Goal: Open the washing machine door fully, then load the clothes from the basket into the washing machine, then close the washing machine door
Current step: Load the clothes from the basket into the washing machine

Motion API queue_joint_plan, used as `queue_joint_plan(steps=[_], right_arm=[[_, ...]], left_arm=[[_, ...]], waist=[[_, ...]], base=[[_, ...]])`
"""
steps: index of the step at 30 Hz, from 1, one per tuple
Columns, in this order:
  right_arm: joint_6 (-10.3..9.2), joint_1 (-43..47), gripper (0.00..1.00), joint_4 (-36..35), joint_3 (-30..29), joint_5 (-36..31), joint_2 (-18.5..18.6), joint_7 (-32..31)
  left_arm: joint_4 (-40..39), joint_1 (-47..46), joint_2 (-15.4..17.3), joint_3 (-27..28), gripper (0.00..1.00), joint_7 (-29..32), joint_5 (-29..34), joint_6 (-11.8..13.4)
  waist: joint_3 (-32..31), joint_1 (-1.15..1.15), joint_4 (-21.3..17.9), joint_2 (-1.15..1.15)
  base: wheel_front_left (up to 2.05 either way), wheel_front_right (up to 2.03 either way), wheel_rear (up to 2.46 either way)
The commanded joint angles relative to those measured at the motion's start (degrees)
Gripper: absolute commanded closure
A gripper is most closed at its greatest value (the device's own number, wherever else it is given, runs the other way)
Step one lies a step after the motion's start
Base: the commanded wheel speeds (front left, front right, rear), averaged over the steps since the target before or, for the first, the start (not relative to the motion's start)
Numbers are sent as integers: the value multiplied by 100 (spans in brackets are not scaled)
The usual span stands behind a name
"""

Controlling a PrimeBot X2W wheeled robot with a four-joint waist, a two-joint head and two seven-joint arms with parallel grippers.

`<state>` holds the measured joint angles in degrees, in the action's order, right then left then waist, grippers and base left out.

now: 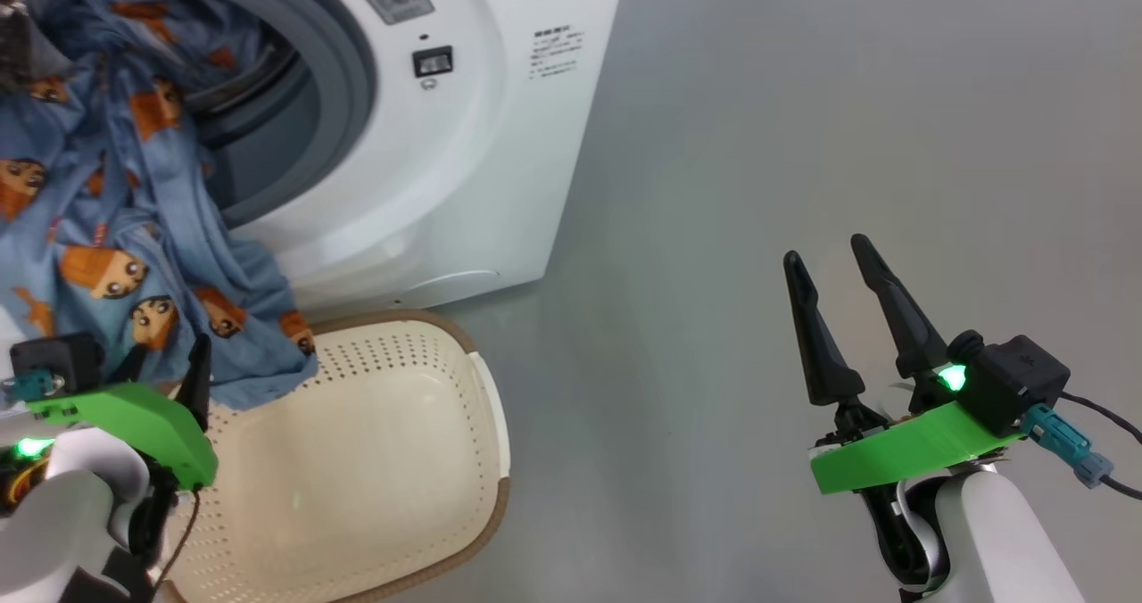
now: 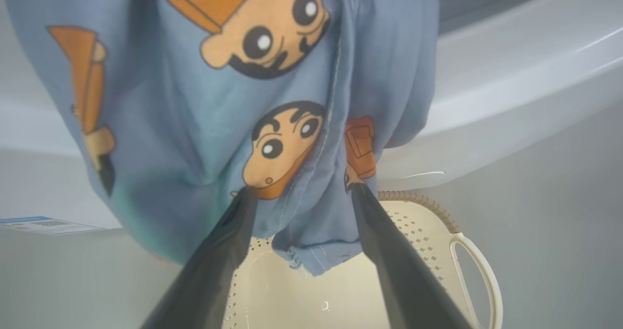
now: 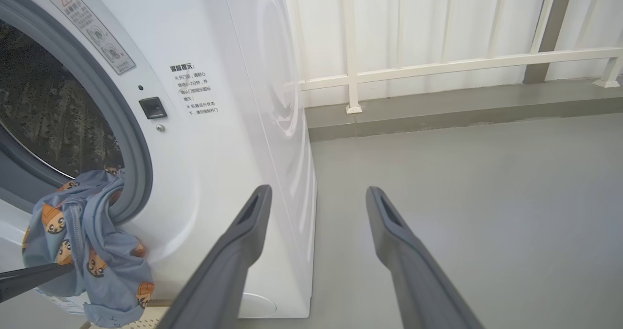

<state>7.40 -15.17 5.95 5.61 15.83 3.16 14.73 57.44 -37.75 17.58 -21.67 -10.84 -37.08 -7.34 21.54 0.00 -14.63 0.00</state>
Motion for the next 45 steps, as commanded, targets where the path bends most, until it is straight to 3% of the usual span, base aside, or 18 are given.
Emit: queue_joint_plan(steps=[1,19,20,22,34,45], right_arm=[[9,-79,0,-142,176,18,-26,27],[9,-301,0,-265,308,129,-28,27],[9,-309,0,-264,316,128,-28,27],[9,-314,0,-264,314,128,-28,27],[9,-235,0,-228,270,124,-28,27],[9,-191,0,-192,212,155,-28,27]], left_arm=[[98,-248,294,63,0,-41,-36,-14],[1341,-1591,478,-182,0,-150,-306,77],[1380,-1632,479,-176,23,-140,-319,75],[1428,-1683,472,-205,100,-142,-312,63],[1122,-1428,356,-438,100,-398,-271,-10],[-762,-795,689,-244,100,-415,-180,-13]], waist=[[189,0,-187,0],[721,0,-432,0],[727,0,-439,0],[726,0,-438,0],[510,0,-192,0],[436,0,80,0]], base=[[0,0,0],[0,0,0],[0,0,0],[0,0,0],[0,0,0],[0,0,0]])
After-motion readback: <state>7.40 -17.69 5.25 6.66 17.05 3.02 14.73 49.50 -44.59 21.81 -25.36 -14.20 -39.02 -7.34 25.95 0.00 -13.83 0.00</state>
